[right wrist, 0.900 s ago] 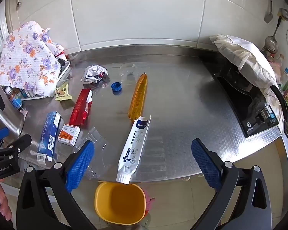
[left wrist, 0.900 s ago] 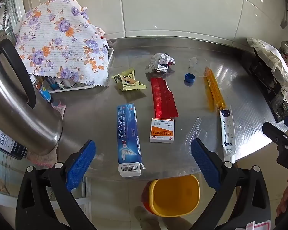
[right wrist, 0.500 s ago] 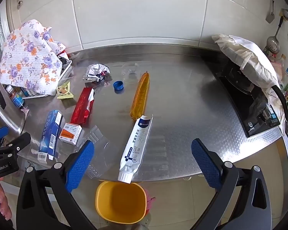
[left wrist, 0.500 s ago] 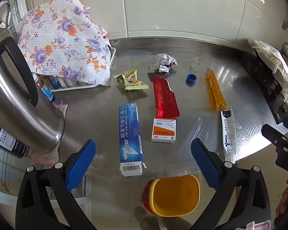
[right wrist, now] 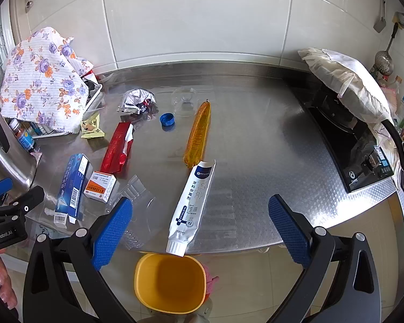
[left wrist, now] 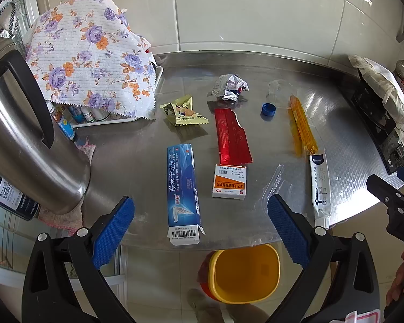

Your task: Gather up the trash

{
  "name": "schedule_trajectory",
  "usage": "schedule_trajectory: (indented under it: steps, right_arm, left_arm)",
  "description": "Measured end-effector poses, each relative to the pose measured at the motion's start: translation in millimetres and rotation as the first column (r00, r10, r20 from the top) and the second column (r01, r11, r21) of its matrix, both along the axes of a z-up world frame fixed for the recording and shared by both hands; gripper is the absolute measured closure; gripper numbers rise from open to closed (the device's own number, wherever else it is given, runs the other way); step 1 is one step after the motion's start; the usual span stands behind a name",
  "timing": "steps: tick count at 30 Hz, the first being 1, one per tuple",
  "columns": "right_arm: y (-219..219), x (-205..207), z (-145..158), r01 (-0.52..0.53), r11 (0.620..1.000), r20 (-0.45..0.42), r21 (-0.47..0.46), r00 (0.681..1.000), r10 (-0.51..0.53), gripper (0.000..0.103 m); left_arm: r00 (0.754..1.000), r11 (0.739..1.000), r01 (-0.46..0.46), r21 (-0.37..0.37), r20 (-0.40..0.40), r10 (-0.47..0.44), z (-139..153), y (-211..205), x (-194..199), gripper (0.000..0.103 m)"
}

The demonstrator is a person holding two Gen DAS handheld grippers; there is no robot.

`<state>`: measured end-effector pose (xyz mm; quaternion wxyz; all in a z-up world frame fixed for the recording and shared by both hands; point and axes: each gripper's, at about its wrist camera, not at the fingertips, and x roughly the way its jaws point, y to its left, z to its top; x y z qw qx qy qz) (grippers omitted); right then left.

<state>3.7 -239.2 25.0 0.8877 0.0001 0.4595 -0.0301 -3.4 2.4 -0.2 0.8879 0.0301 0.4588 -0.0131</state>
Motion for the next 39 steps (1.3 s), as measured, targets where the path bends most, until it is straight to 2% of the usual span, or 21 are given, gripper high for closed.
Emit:
schedule_trajectory:
  steps: [39]
  right_arm:
    - [-1.7, 0.6, -1.4, 0.0, 1.0, -0.006, 0.009, 1.0, 0.001, 0.003]
  left_arm:
    - [1.0, 1.0, -0.004, -0.002, -0.003, 0.004, -1.4, 1.7, 0.2, 0.004]
